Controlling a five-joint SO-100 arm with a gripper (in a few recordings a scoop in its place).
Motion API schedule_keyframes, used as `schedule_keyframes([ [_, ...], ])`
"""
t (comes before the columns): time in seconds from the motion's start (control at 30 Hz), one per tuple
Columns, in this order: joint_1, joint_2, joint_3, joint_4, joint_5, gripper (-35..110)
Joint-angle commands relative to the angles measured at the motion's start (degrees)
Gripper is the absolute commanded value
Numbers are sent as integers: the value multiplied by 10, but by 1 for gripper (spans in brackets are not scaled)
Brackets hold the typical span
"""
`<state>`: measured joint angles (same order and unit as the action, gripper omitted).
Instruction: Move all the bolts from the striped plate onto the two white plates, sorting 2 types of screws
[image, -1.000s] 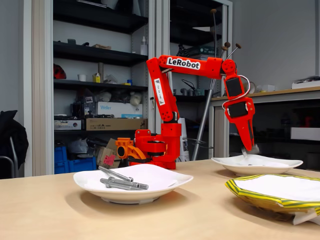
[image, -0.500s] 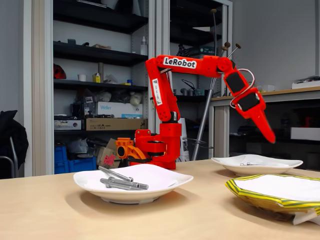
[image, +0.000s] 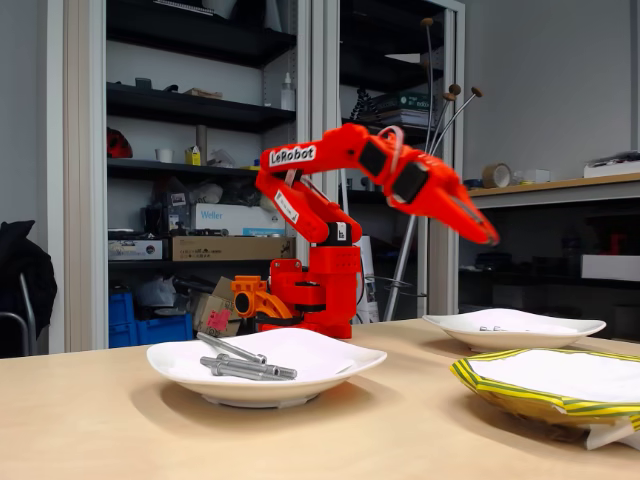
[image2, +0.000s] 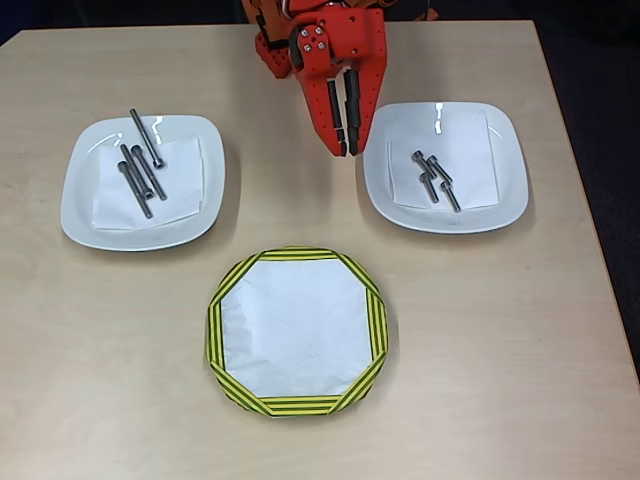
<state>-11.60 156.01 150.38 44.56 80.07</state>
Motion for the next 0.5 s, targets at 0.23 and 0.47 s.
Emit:
schedule_keyframes([
  [0.23,10,265,193,68,67,0],
  [0.47,41,339,257,149,48,0],
])
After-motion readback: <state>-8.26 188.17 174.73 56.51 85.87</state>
